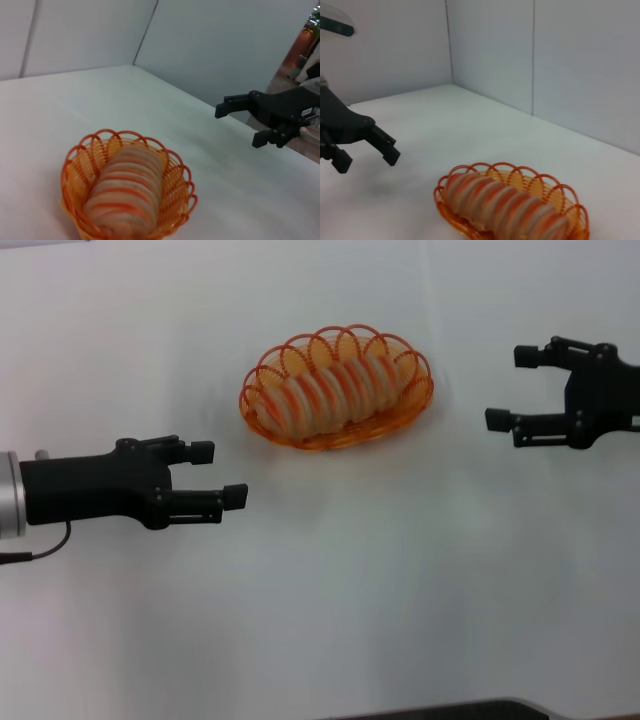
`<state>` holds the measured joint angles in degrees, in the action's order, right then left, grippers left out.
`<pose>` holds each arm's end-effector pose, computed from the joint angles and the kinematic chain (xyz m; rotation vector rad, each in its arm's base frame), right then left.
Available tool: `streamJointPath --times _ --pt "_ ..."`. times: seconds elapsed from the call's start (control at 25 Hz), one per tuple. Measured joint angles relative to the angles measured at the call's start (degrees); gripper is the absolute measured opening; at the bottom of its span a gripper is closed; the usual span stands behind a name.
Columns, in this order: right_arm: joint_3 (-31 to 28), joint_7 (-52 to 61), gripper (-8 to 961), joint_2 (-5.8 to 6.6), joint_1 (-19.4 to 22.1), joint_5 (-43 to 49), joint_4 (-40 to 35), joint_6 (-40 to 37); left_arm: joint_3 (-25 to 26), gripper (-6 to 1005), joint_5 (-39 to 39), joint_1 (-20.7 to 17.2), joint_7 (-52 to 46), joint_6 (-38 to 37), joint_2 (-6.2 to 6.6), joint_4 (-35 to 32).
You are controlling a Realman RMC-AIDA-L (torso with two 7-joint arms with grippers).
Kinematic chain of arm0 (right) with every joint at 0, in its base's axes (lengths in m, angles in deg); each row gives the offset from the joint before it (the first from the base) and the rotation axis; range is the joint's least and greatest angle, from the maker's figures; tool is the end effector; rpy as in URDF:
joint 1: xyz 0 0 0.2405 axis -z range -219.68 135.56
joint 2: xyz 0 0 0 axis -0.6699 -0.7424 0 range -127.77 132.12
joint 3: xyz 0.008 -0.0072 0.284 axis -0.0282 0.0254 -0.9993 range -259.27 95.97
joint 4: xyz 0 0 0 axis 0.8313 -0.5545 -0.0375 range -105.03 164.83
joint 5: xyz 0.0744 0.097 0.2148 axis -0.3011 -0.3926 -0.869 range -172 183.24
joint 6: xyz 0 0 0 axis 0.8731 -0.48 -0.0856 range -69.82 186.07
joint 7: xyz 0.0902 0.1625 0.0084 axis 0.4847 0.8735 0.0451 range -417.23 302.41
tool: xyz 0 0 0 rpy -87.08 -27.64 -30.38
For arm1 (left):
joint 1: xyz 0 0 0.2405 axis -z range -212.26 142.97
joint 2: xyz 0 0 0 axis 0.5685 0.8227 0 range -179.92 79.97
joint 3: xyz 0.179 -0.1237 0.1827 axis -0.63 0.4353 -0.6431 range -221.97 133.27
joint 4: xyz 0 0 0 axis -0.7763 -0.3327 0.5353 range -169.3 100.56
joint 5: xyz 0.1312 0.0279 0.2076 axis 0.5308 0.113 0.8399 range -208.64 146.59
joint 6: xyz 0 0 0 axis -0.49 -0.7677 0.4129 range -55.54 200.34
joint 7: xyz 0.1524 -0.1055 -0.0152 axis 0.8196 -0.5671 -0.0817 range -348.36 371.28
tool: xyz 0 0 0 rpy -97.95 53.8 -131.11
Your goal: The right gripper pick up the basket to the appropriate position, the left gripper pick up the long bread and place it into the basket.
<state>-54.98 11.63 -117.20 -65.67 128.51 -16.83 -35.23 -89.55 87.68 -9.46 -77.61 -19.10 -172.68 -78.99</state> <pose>0.3505 0.3557 0.0047 -2.5876 0.4749 0.5224 -0.2945 0.3491 -0.0742 -2.8200 -0.8419 -0.6080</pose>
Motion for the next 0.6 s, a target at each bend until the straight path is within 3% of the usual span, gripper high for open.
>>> streamJointPath --times 0.6 --pt "0.53 -6.61 945 -0.01 1.01 0.52 4.77 2.6 0.2 860 0.33 -1.79 1.88 -1.47 0.27 1.29"
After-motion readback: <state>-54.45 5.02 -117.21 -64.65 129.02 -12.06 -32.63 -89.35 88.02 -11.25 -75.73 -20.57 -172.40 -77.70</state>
